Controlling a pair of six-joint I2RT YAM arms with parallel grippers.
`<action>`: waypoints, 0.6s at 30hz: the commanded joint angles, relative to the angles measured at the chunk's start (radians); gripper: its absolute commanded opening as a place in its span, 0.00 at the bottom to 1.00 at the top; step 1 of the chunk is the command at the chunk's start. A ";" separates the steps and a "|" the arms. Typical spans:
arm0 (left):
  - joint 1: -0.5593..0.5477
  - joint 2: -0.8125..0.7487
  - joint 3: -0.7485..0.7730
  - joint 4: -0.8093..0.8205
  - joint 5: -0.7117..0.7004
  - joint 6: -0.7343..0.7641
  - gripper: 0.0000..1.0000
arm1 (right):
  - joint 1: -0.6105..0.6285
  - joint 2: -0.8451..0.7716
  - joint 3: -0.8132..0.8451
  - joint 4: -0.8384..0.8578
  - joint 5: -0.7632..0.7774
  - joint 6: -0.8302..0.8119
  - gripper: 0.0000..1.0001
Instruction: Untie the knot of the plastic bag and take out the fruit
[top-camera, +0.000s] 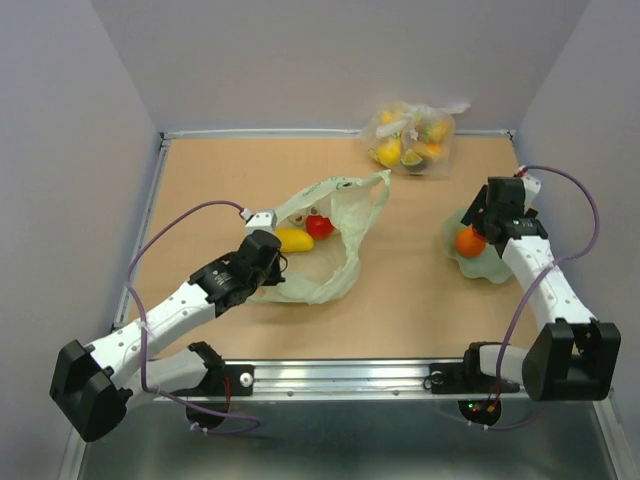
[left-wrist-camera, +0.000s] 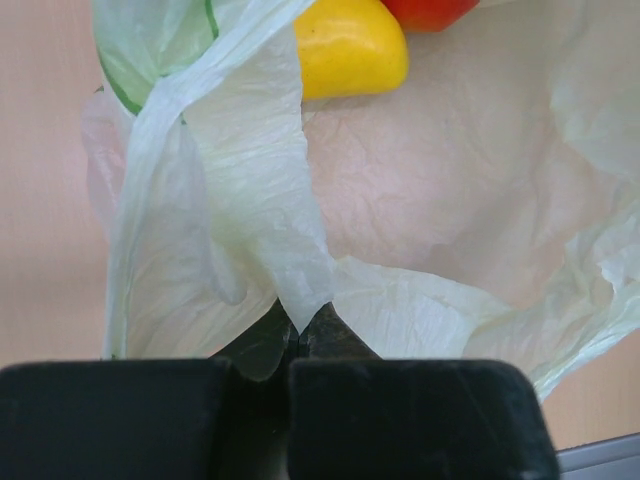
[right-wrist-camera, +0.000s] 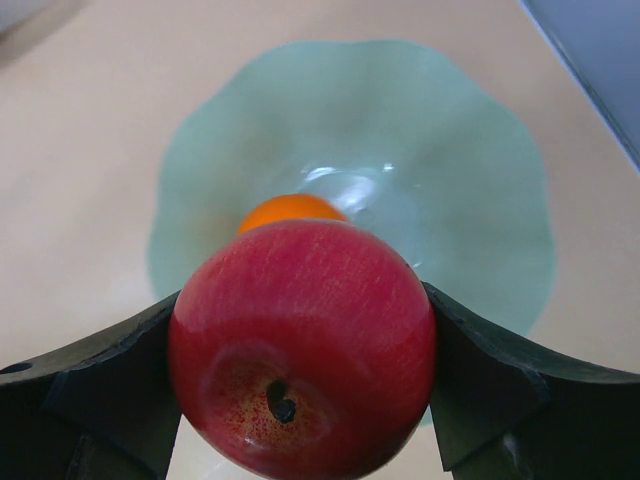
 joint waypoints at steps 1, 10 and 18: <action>0.005 -0.047 -0.009 0.012 0.020 0.008 0.00 | -0.117 0.052 0.030 0.034 -0.053 0.009 0.15; 0.005 -0.066 -0.020 0.017 0.049 0.005 0.00 | -0.248 0.212 0.001 0.158 -0.117 0.040 0.55; 0.005 -0.083 -0.025 0.012 0.058 -0.004 0.00 | -0.260 0.290 0.001 0.201 -0.128 0.050 0.89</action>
